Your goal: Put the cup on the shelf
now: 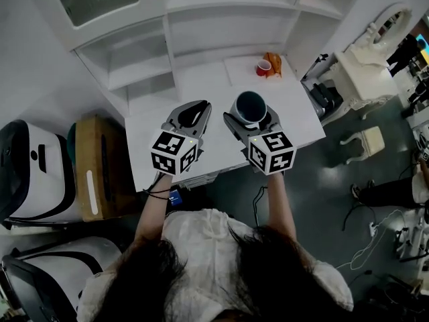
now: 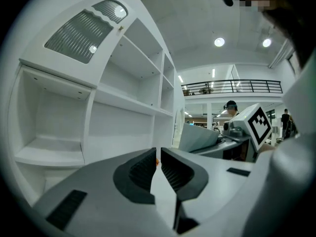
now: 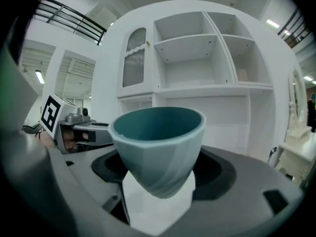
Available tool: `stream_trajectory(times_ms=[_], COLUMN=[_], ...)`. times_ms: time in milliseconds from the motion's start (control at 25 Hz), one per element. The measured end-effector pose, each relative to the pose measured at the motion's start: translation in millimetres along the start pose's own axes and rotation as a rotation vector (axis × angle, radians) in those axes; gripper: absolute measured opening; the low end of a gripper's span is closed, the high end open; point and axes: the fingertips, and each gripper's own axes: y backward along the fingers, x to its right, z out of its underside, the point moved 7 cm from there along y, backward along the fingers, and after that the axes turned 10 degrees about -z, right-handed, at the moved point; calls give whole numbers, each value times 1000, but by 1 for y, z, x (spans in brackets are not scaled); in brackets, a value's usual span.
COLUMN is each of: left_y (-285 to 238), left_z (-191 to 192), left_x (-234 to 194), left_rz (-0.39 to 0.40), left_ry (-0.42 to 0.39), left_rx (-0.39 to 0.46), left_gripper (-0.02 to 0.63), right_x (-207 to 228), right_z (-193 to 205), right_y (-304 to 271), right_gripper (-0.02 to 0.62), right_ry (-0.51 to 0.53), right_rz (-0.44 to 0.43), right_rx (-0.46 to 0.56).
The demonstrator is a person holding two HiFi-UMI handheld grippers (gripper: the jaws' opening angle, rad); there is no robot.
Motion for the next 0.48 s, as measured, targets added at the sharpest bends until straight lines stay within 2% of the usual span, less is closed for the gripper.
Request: stream_trajectory(times_ms=[200,480], left_y=[-21,-47], left_z=[-18,-41], left_x=[-23,-48], left_rz=[-4,-7], left_ry=[-14,-26], left_rx=[11,16], left_gripper=[25,25], right_x=[23,60], right_z=[-45,-128], right_y=[-32,-67], right_gripper=[360,360], right_ry=[86,189], right_rz=[-40,-61], right_rx=[8,77])
